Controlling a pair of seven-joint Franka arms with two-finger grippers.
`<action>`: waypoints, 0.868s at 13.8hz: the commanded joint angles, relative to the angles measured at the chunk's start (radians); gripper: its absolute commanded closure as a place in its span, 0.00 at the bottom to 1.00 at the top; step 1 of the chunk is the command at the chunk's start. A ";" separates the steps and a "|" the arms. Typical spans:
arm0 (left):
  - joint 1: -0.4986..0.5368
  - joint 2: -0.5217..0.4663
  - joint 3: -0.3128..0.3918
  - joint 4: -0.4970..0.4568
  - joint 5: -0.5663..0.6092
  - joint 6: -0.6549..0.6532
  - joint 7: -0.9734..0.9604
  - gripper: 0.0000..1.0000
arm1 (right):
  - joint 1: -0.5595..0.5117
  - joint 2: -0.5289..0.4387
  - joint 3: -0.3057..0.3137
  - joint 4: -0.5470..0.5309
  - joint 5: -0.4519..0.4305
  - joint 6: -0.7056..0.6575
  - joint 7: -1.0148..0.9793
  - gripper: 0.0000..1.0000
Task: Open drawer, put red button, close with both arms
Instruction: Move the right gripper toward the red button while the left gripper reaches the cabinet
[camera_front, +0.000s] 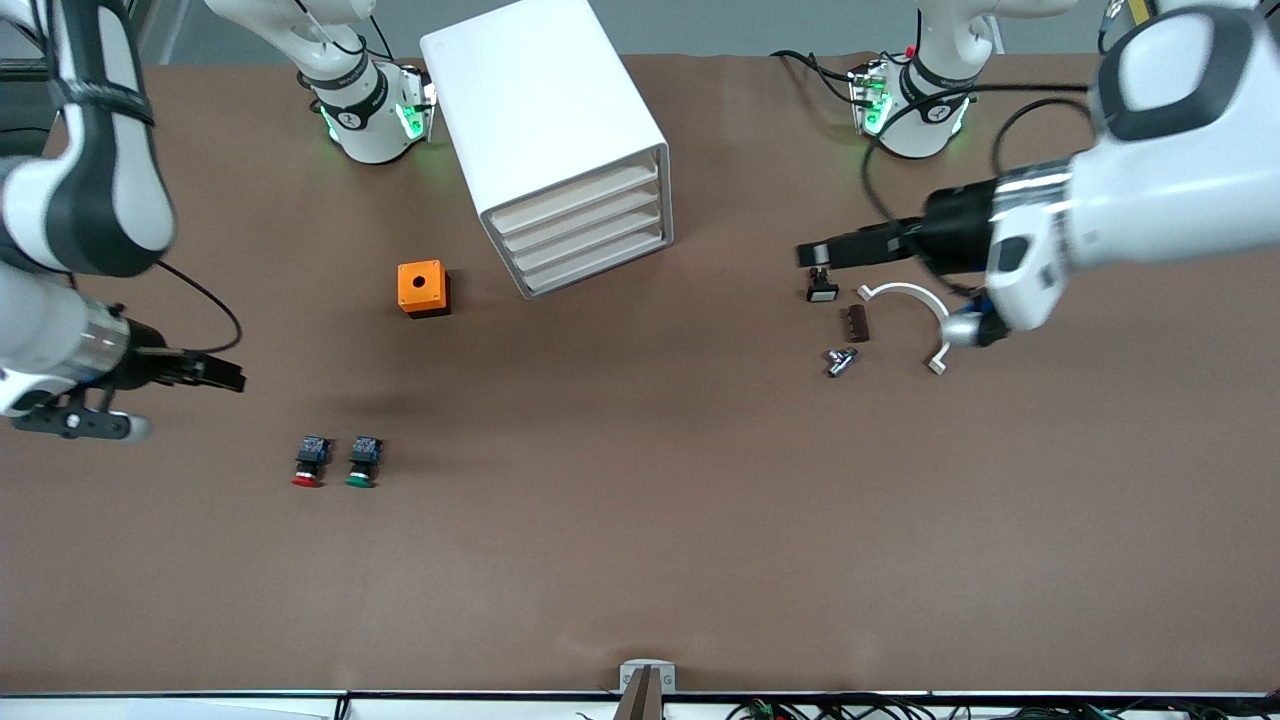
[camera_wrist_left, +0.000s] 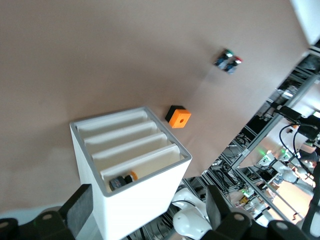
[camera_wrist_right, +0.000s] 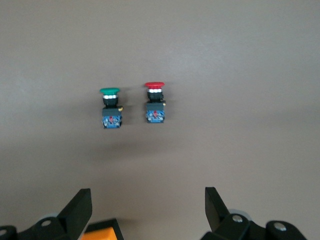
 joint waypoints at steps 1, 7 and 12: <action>-0.077 0.121 0.001 0.106 -0.017 0.001 -0.238 0.01 | 0.034 0.005 0.005 -0.089 0.004 0.117 0.072 0.00; -0.206 0.278 0.008 0.158 -0.011 0.068 -0.628 0.01 | 0.046 0.176 0.003 -0.089 0.001 0.302 0.142 0.00; -0.256 0.428 0.012 0.214 -0.011 0.075 -0.968 0.01 | 0.033 0.296 0.003 -0.059 -0.010 0.402 0.141 0.00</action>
